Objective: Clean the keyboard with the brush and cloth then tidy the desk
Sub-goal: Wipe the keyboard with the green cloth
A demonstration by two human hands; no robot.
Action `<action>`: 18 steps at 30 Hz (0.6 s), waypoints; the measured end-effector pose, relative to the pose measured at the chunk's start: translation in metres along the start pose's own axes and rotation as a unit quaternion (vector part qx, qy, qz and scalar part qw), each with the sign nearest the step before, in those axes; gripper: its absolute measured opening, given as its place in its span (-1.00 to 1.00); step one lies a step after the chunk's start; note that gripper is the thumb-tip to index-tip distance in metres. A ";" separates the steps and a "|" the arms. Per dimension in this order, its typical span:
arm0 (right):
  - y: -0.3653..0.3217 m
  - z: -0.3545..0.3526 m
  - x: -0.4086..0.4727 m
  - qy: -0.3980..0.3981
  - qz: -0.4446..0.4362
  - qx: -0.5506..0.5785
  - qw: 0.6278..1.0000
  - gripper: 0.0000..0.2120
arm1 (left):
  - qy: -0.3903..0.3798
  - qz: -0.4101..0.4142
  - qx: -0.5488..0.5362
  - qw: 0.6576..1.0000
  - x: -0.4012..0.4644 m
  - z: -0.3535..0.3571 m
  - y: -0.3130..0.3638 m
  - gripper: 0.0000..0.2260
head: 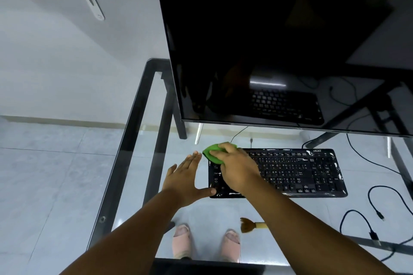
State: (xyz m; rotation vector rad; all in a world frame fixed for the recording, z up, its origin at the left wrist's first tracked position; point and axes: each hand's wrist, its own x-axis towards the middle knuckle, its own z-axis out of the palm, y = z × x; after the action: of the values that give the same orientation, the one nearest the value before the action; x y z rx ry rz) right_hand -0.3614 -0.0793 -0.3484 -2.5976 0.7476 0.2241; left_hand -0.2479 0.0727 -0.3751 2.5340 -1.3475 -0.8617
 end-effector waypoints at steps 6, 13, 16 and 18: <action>0.020 -0.002 -0.011 0.050 0.056 0.001 0.997 -0.50 | -0.002 0.003 0.009 1.000 -0.004 0.001 -0.012 0.07; 0.003 0.004 -0.015 -0.029 -0.030 -0.040 0.998 -0.38 | -0.008 0.008 0.009 1.000 -0.005 0.000 -0.016 0.13; 0.010 0.002 -0.027 -0.034 -0.036 -0.053 0.997 -0.42 | -0.012 0.012 0.010 1.000 -0.005 0.001 -0.020 0.15; 0.008 0.000 -0.024 -0.017 -0.013 -0.057 0.998 -0.40 | -0.013 0.015 0.012 1.000 -0.005 0.001 -0.021 0.16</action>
State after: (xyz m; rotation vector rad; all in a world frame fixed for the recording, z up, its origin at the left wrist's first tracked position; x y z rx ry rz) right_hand -0.3860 -0.0744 -0.3446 -2.7021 0.7063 0.3115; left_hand -0.2357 0.0889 -0.3813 2.5216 -1.4074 -0.8805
